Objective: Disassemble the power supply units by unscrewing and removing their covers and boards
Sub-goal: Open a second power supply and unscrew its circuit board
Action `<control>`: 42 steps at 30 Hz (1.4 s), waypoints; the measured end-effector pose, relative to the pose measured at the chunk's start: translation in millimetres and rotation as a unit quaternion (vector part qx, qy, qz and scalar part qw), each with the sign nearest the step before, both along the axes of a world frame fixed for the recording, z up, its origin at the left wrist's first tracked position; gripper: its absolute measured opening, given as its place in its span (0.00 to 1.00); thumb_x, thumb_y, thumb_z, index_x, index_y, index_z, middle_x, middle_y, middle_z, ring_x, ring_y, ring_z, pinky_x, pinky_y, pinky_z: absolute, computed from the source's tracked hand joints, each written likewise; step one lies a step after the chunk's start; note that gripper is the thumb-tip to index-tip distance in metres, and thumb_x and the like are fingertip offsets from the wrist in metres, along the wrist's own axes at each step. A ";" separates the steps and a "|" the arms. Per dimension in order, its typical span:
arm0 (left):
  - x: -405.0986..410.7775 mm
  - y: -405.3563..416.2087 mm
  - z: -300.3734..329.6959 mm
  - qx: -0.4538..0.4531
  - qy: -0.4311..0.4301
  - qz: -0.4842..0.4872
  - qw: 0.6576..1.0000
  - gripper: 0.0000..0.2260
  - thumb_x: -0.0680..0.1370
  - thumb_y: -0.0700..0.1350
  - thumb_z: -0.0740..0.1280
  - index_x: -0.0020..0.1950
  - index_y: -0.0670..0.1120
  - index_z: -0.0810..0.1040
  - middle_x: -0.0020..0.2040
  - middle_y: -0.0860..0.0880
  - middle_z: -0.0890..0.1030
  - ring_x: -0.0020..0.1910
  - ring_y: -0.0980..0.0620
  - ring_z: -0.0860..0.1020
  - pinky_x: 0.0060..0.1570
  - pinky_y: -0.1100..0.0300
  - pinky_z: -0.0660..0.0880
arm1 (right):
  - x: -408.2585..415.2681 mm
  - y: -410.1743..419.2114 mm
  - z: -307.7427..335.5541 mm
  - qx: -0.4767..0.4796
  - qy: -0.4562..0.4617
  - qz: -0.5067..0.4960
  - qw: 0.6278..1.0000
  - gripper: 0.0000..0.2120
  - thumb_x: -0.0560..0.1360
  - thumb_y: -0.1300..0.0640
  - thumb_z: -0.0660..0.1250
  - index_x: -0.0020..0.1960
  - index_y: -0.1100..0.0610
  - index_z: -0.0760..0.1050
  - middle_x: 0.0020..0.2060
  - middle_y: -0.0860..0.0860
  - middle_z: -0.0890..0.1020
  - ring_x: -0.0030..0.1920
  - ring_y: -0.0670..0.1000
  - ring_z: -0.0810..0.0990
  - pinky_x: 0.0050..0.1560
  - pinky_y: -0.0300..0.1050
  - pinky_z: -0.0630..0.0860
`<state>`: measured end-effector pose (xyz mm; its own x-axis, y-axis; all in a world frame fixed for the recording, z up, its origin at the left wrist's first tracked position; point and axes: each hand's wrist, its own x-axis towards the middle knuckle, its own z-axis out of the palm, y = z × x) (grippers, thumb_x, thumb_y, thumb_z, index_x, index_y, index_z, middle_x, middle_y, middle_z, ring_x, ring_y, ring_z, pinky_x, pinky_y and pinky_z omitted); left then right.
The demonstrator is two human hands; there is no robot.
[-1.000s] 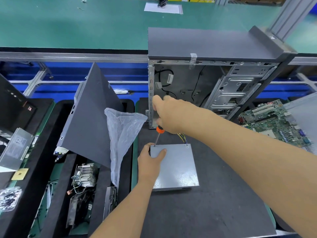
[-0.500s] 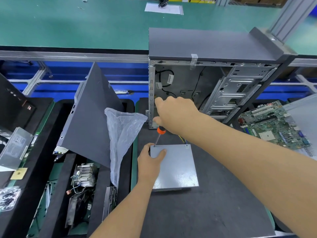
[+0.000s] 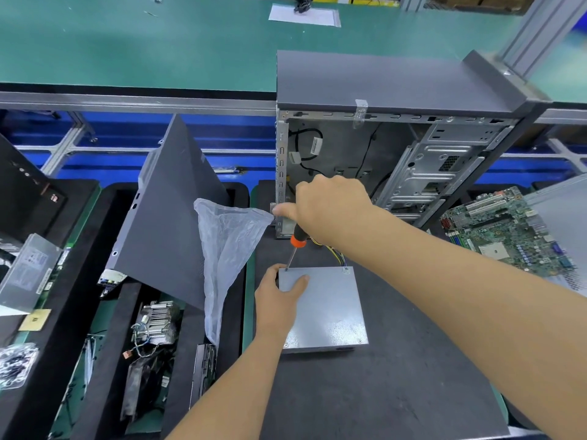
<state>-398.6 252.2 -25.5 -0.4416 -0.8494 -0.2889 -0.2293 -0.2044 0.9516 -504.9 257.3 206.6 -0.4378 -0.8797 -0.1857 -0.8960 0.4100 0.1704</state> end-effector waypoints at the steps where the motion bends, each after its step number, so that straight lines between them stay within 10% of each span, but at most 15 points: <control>1: -0.1 -0.1 -0.1 0.000 0.003 0.001 1.000 0.14 0.72 0.52 0.77 0.52 0.60 0.76 0.47 0.55 0.80 0.38 0.65 0.78 0.33 0.70 0.72 | -0.7 -0.6 -1.4 -0.012 -0.024 -0.008 1.000 0.20 0.82 0.39 0.53 0.50 0.57 0.67 0.35 0.51 0.63 0.34 0.55 0.67 0.29 0.45 0.57; 4: -0.4 -0.3 -0.8 0.002 0.006 0.002 1.000 0.14 0.72 0.51 0.77 0.52 0.59 0.76 0.46 0.54 0.81 0.36 0.65 0.77 0.32 0.71 0.71 | -2.1 -2.3 -2.7 -0.018 -0.161 -0.005 0.987 0.10 0.82 0.51 0.58 0.58 0.56 0.68 0.43 0.54 0.73 0.36 0.53 0.72 0.31 0.47 0.67; 8: -0.1 -0.5 -0.7 0.004 -0.004 -0.002 1.000 0.14 0.72 0.52 0.77 0.54 0.58 0.76 0.48 0.54 0.81 0.38 0.61 0.78 0.33 0.69 0.72 | 0.5 -5.0 3.4 0.011 -0.303 0.008 0.953 0.21 0.77 0.56 0.64 0.68 0.48 0.65 0.58 0.51 0.70 0.50 0.52 0.74 0.41 0.47 0.72; 11: 0.1 0.1 0.2 0.001 0.003 0.001 1.000 0.14 0.72 0.52 0.77 0.53 0.59 0.76 0.48 0.54 0.80 0.38 0.63 0.77 0.34 0.69 0.73 | 6.6 -3.0 -2.6 -0.013 -0.198 -0.013 0.980 0.24 0.78 0.41 0.63 0.69 0.51 0.62 0.60 0.54 0.66 0.59 0.59 0.67 0.48 0.51 0.72; 13: 0.1 0.6 -0.3 0.001 0.005 0.001 1.000 0.14 0.72 0.52 0.77 0.52 0.59 0.75 0.49 0.53 0.80 0.43 0.58 0.79 0.40 0.61 0.77 | 7.9 0.0 -5.2 -0.040 -0.114 -0.043 0.992 0.30 0.78 0.32 0.53 0.66 0.55 0.63 0.44 0.52 0.69 0.46 0.56 0.73 0.35 0.45 0.65; 16: 0.0 1.0 0.0 0.008 0.012 0.001 1.000 0.13 0.73 0.51 0.77 0.52 0.59 0.76 0.49 0.51 0.81 0.46 0.51 0.80 0.45 0.54 0.80 | 6.4 0.9 -4.1 -0.020 -0.044 -0.049 0.998 0.29 0.80 0.35 0.47 0.66 0.57 0.65 0.35 0.50 0.63 0.31 0.51 0.60 0.28 0.45 0.55; 25: 0.0 1.1 2.6 0.001 -0.001 0.006 1.000 0.13 0.72 0.53 0.77 0.50 0.60 0.75 0.48 0.54 0.80 0.42 0.55 0.78 0.41 0.57 0.78 | 1.1 0.7 -2.4 -0.028 -0.091 -0.015 0.995 0.11 0.80 0.55 0.61 0.59 0.57 0.63 0.41 0.54 0.70 0.36 0.55 0.69 0.30 0.46 0.60; 31: 0.6 0.9 3.7 -0.001 -0.002 0.001 1.000 0.13 0.72 0.53 0.77 0.51 0.61 0.75 0.48 0.55 0.80 0.40 0.60 0.78 0.38 0.63 0.75 | -5.1 4.8 1.8 -0.029 -0.212 0.005 0.977 0.18 0.75 0.48 0.70 0.57 0.54 0.66 0.49 0.53 0.73 0.41 0.53 0.74 0.32 0.45 0.66; 35: 0.2 1.1 3.7 -0.007 -0.008 0.000 1.000 0.13 0.72 0.53 0.77 0.51 0.61 0.75 0.49 0.55 0.80 0.44 0.55 0.78 0.40 0.60 0.76 | -1.4 5.7 0.9 -0.006 -0.110 -0.055 0.992 0.26 0.77 0.29 0.55 0.54 0.53 0.67 0.37 0.50 0.65 0.33 0.51 0.67 0.29 0.45 0.60; 38: 0.2 1.0 3.8 -0.005 -0.003 -0.001 1.000 0.13 0.72 0.52 0.77 0.51 0.59 0.75 0.48 0.53 0.80 0.40 0.56 0.77 0.38 0.59 0.76 | -3.4 6.1 2.0 0.046 0.034 -0.007 0.998 0.14 0.83 0.41 0.54 0.63 0.46 0.69 0.36 0.52 0.63 0.41 0.56 0.71 0.32 0.46 0.64; 42: 0.4 1.0 3.4 -0.009 0.000 0.000 1.000 0.13 0.72 0.52 0.77 0.51 0.60 0.75 0.47 0.54 0.81 0.39 0.59 0.78 0.37 0.62 0.76 | -6.2 5.2 -1.8 -0.023 -0.016 -0.012 1.000 0.13 0.82 0.45 0.56 0.51 0.55 0.62 0.34 0.51 0.61 0.39 0.57 0.68 0.32 0.46 0.58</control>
<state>-398.2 253.1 -22.1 -0.4410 -0.8550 -0.2728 -0.2291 -0.1866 0.9553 -511.1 262.5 204.8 -0.4527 -0.8774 -0.1591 -0.8909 0.4377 0.1213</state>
